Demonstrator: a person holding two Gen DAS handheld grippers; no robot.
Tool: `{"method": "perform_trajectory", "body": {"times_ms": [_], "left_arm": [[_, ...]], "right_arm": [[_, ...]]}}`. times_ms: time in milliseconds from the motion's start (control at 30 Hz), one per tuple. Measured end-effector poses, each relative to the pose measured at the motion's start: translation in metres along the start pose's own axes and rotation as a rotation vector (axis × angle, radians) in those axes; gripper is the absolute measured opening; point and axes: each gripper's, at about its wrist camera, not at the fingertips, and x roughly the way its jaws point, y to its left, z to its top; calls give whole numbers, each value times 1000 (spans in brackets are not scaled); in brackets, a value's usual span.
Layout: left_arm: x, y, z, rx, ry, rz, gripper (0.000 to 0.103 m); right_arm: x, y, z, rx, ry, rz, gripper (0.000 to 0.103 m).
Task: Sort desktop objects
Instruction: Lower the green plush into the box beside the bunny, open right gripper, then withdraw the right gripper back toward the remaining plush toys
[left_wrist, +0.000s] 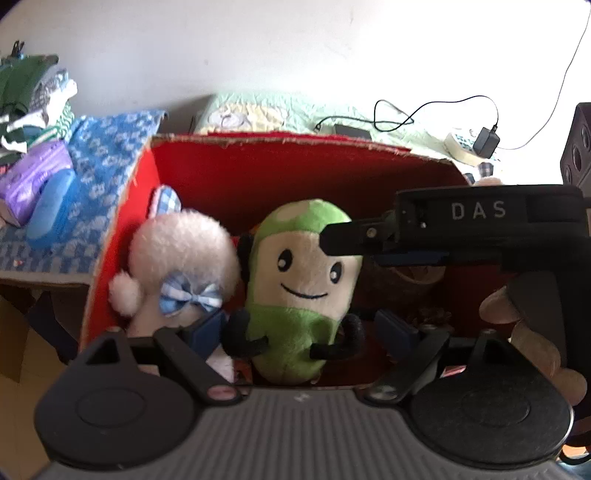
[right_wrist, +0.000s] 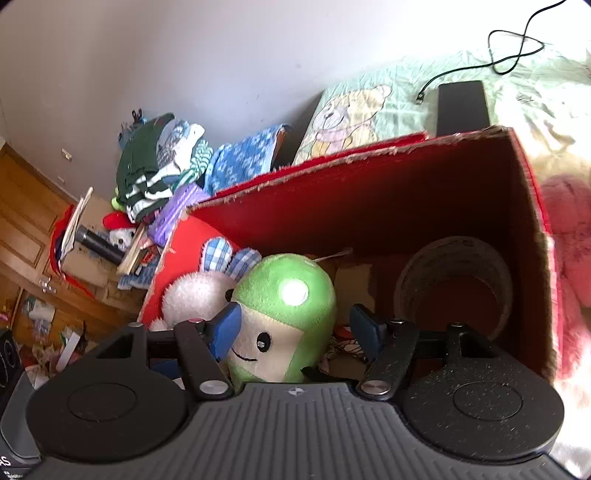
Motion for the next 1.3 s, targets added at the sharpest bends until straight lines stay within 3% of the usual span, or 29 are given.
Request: {"method": "perform_trajectory", "body": {"times_ms": [400,667,1000,1300], "left_arm": [[-29,-23,-3,98,-85,0,88],[-39,-54,-5,133,-97,-11,88],[-32,-152,6,220,-107,-148,88],[22,-245,6,234,-1,-217,88]], "right_arm": [[-48,1,-20,29,-125,20,67],[-83,-14,-30,46,-165,67,66],[-148,-76,-36,88,-208,58,62],[-206,-165,-36,184,-250,-3,61]]}}
